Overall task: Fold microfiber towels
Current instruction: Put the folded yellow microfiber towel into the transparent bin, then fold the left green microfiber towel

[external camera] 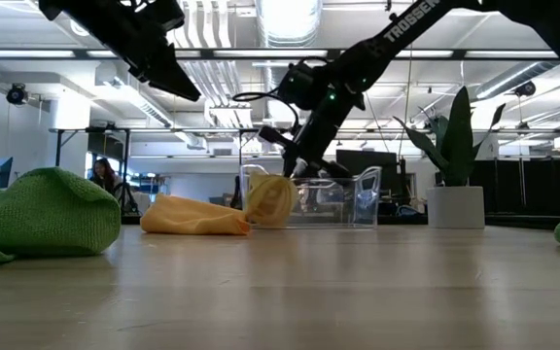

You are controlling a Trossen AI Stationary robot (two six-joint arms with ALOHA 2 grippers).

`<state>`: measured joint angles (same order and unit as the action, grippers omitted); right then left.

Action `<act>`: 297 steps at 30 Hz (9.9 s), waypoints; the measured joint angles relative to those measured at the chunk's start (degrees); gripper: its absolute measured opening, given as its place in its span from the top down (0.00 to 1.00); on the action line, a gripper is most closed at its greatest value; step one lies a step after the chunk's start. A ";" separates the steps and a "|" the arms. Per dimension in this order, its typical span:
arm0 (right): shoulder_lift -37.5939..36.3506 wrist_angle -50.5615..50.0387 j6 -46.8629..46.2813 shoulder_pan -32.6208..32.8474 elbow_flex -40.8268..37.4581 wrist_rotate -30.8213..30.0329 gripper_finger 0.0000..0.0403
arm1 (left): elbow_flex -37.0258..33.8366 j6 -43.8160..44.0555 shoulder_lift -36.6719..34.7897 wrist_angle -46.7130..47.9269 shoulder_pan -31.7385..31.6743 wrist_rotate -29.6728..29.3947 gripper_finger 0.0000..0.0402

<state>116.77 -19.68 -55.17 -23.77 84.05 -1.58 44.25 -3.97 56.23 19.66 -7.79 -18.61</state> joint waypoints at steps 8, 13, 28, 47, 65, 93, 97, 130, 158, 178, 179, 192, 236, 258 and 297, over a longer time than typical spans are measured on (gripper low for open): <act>1.04 -0.68 4.38 -0.27 0.00 0.01 0.97 | -0.64 -1.14 0.00 -0.76 0.00 0.15 0.54; 1.31 -0.68 6.16 -0.57 0.00 0.05 0.92 | -0.64 -1.16 0.00 -1.67 0.00 0.28 0.54; -1.90 -0.64 14.46 -2.26 0.00 0.20 0.60 | -0.66 -1.03 0.48 -3.84 0.00 0.35 0.54; -5.21 -6.79 51.18 -3.21 2.27 7.42 0.77 | -0.68 -0.77 6.48 -8.29 -0.02 3.31 0.54; 1.08 -6.90 75.78 -3.77 2.34 15.65 0.62 | -0.68 -0.76 6.43 -8.22 -0.02 3.39 0.54; 12.33 -34.86 78.20 -4.48 33.16 13.68 0.47 | -2.04 -0.72 10.71 -8.11 -3.55 7.89 0.54; 11.87 -42.37 82.36 -6.39 34.22 13.20 0.47 | -2.03 -0.73 16.67 -10.48 -7.38 9.25 0.54; 12.72 -34.31 87.17 -6.94 21.46 7.45 0.47 | 3.53 2.19 34.34 -25.13 -16.60 18.51 0.54; 4.35 -47.86 90.43 -6.92 23.90 19.80 0.47 | 0.54 2.24 16.86 -9.95 -17.33 18.32 0.54; 4.64 -40.09 78.06 -5.20 15.56 14.56 0.79 | 0.24 3.63 16.11 -8.00 -17.33 18.17 0.54; 4.64 -39.54 76.96 -5.20 15.56 14.56 0.82 | 0.24 3.63 16.11 -8.00 -17.33 18.16 0.54; 4.64 -35.08 74.57 -3.52 15.78 14.49 0.89 | 0.24 3.61 16.09 -8.02 -17.33 18.16 0.54; -34.61 -26.54 37.46 22.34 -9.76 13.98 0.70 | -8.07 6.77 -8.73 23.93 0.62 52.88 0.54; -65.28 -17.23 18.09 33.45 -37.27 -8.52 0.71 | -1.99 15.21 20.84 1.92 29.12 22.46 0.54; -74.99 -19.55 22.86 33.66 -37.88 -5.95 0.71 | 30.64 13.29 33.42 31.92 34.76 -5.12 1.00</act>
<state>41.78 -39.22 -32.32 9.89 46.18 -7.53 74.89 9.33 89.65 51.58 26.97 -23.73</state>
